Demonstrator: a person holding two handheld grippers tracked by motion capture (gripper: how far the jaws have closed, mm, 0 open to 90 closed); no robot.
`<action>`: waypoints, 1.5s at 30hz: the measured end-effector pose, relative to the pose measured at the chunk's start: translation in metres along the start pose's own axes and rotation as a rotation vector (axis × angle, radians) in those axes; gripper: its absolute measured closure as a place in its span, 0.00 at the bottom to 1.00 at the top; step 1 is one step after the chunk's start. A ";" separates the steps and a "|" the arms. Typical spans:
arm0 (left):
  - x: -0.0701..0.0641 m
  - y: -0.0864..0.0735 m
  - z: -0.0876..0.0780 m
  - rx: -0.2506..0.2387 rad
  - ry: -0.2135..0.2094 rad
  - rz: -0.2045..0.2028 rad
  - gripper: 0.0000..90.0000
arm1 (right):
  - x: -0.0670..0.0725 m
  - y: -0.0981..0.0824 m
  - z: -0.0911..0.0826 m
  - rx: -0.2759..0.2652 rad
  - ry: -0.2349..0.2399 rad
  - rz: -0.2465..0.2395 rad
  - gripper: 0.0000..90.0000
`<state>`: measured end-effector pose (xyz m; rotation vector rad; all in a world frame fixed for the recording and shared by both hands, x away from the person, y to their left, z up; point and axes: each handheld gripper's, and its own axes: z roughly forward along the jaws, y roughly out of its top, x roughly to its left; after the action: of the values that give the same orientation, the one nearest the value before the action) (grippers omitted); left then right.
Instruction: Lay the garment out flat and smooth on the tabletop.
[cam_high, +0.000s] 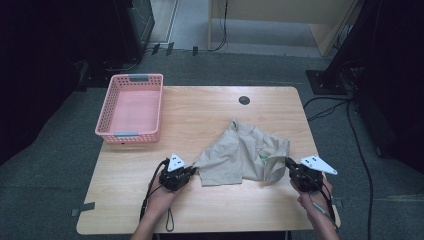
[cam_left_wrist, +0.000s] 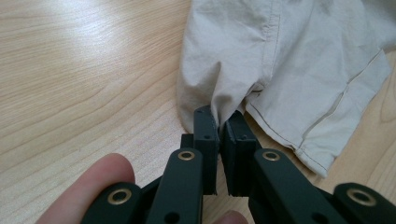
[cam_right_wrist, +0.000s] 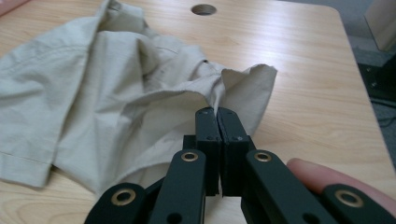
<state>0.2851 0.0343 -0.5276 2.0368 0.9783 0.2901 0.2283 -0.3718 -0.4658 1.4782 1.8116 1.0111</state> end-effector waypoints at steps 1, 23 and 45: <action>0.000 0.000 0.000 0.000 0.000 0.000 0.95 | -0.004 -0.001 -0.001 0.004 -0.004 0.007 1.00; 0.000 0.000 0.000 0.005 0.001 0.001 0.96 | -0.076 -0.008 -0.031 -0.026 -0.147 0.156 0.79; 0.000 0.000 0.000 0.001 0.006 -0.004 0.95 | 0.019 0.026 0.070 0.077 0.009 0.078 0.56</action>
<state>0.2852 0.0342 -0.5276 2.0358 0.9859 0.2936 0.2953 -0.3374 -0.4812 1.6042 1.8303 0.9959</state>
